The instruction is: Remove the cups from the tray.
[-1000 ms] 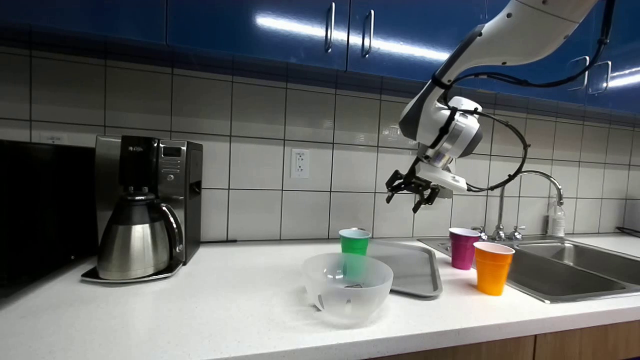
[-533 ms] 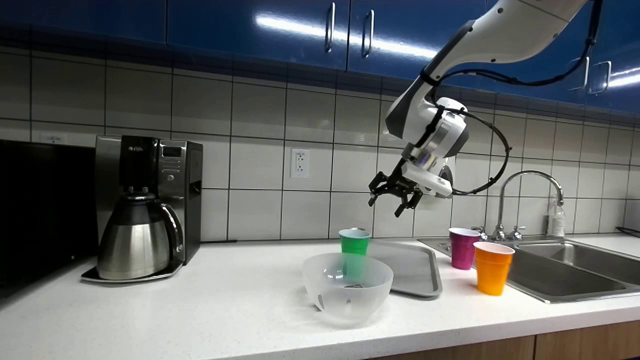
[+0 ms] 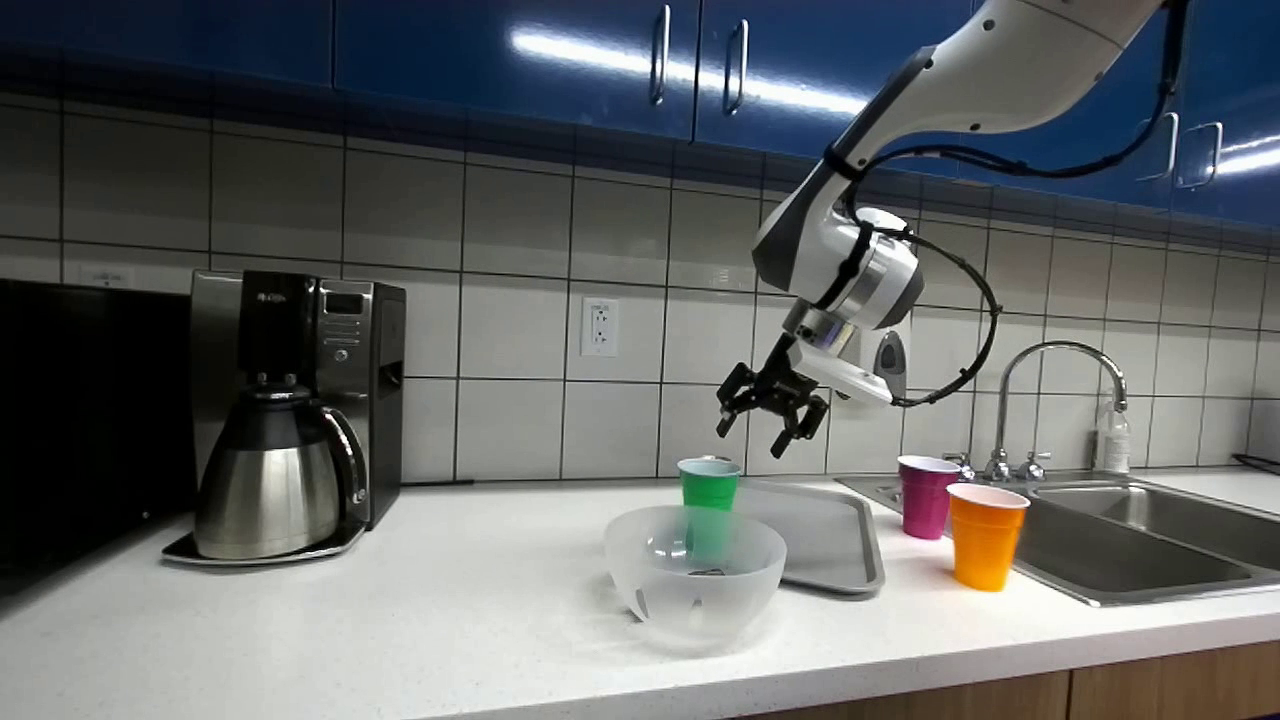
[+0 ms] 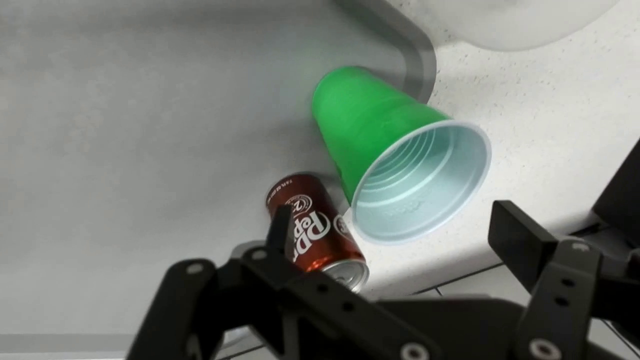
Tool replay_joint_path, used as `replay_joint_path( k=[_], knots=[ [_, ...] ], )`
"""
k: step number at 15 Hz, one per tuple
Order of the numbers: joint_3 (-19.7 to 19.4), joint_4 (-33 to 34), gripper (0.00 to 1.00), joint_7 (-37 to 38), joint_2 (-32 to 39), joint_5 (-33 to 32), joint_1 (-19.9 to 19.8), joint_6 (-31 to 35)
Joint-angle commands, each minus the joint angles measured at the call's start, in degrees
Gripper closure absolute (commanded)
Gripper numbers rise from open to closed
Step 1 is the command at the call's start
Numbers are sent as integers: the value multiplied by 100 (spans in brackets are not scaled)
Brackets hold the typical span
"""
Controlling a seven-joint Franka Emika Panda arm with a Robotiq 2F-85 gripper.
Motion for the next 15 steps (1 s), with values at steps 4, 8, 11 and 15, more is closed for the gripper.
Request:
replay_joint_path(
  k=[4, 8, 11, 15],
  knots=[
    [-937, -95, 0, 204, 160, -448, 1102, 100],
    [-1193, 10, 0, 505, 359, -872, 1275, 282],
    [-1281, 53, 0, 716, 441, -1141, 1312, 384],
    [-1314, 141, 0, 935, 548, -1403, 1349, 384]
  ],
)
